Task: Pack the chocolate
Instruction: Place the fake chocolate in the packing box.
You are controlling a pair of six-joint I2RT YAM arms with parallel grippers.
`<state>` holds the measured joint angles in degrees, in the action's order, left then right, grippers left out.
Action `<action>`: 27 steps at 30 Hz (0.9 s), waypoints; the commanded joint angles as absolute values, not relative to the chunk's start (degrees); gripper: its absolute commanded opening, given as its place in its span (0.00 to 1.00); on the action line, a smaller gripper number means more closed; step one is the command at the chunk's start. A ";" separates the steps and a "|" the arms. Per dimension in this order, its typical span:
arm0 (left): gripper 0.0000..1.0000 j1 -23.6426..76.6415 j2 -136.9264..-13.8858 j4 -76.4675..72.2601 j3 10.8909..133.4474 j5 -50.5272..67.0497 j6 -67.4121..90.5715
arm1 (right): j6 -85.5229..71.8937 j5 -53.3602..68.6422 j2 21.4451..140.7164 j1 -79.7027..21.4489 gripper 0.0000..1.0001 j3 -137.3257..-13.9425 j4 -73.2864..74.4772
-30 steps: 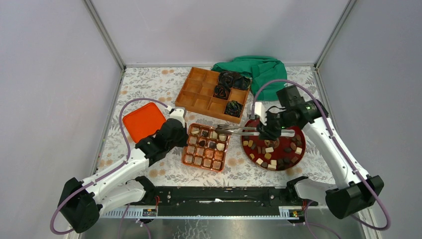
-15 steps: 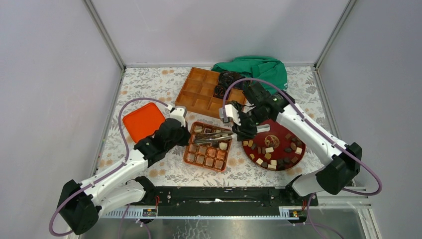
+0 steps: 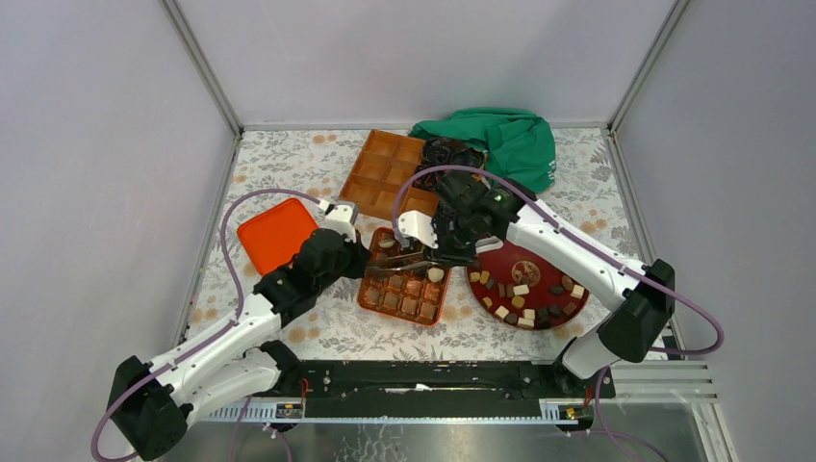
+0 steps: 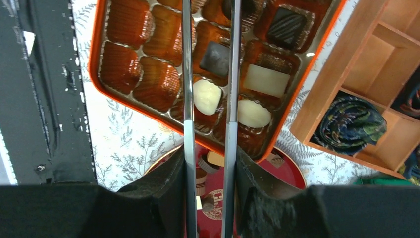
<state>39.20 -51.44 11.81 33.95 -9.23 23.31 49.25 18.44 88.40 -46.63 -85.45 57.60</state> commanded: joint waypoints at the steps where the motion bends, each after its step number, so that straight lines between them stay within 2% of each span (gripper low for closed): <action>1: 0.00 39.00 -50.21 4.22 34.28 -8.69 23.64 | 46.95 13.37 88.05 -47.20 0.04 -89.57 56.12; 11: 0.00 39.02 -52.06 5.36 35.03 -7.85 23.99 | 46.38 10.23 88.62 -47.64 0.10 -89.28 56.01; 13: 0.00 39.02 -52.11 5.44 35.03 -7.91 23.99 | 46.43 9.74 88.83 -48.04 0.14 -89.04 56.10; 17: 0.00 38.96 -52.50 5.92 35.12 -8.21 24.05 | 46.17 9.64 89.21 -48.33 0.35 -89.03 56.38; 27: 0.00 38.84 -54.33 7.60 35.93 -8.88 24.52 | 45.70 12.38 89.33 -48.34 0.45 -90.26 58.42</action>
<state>39.20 -54.52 12.27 33.93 -8.97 23.35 46.52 11.42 89.21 -47.90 -87.15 58.08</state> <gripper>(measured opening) 0.041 0.448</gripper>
